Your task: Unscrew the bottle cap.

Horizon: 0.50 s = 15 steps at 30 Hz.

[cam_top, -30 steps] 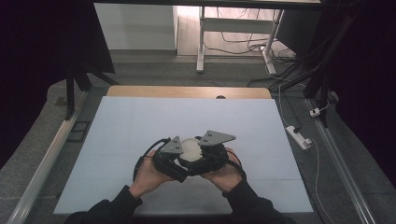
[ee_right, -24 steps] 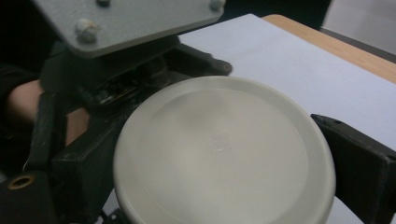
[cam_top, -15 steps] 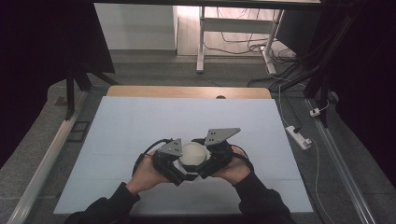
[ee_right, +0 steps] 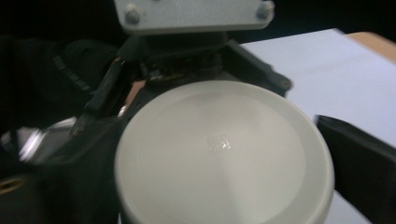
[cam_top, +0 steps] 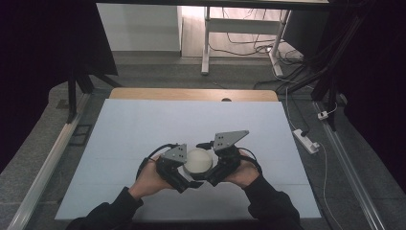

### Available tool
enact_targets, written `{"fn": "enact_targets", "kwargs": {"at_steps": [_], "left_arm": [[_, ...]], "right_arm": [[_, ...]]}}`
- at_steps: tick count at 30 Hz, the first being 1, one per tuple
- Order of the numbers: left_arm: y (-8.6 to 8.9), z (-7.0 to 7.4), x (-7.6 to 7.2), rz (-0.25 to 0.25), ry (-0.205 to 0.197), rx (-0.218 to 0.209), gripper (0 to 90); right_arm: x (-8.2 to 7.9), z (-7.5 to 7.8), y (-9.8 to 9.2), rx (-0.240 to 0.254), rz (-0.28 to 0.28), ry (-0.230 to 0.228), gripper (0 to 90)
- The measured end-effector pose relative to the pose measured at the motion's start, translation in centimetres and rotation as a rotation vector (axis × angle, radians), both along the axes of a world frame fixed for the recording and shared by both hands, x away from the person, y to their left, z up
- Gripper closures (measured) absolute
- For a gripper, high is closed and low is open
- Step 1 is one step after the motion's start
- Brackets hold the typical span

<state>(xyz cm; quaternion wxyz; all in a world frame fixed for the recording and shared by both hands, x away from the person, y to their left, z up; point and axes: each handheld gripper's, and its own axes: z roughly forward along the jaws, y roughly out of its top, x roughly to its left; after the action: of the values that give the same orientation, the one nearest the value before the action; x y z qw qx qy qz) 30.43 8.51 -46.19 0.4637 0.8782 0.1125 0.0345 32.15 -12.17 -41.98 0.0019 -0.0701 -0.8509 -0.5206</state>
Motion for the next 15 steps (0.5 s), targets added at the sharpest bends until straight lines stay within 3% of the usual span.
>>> {"fn": "enact_targets", "kwargs": {"at_steps": [1,2,4,8,11,15], "left_arm": [[0.1,0.0,0.1,0.019,0.001,-0.006,7.9],[0.2,0.0,0.1,0.039,0.004,-0.012,7.9],[0.4,0.0,0.3,0.075,0.000,-0.010,7.9],[0.5,0.0,0.4,0.140,-0.003,-0.003,7.9],[0.4,0.0,0.4,0.165,0.000,0.001,7.9],[0.2,0.0,0.2,0.182,-0.001,0.006,7.9]], "right_arm": [[-0.4,0.3,0.2,-0.017,-0.061,-0.038,0.0],[-0.4,0.3,0.2,-0.017,-0.061,-0.038,0.0],[-0.7,0.6,0.3,-0.014,-0.121,-0.052,0.0],[-1.2,0.6,0.7,-0.026,-0.257,-0.038,0.0],[-1.3,0.3,1.1,-0.035,-0.310,-0.033,0.0],[-1.7,-0.2,1.9,-0.038,-0.378,-0.066,1.8]]}}
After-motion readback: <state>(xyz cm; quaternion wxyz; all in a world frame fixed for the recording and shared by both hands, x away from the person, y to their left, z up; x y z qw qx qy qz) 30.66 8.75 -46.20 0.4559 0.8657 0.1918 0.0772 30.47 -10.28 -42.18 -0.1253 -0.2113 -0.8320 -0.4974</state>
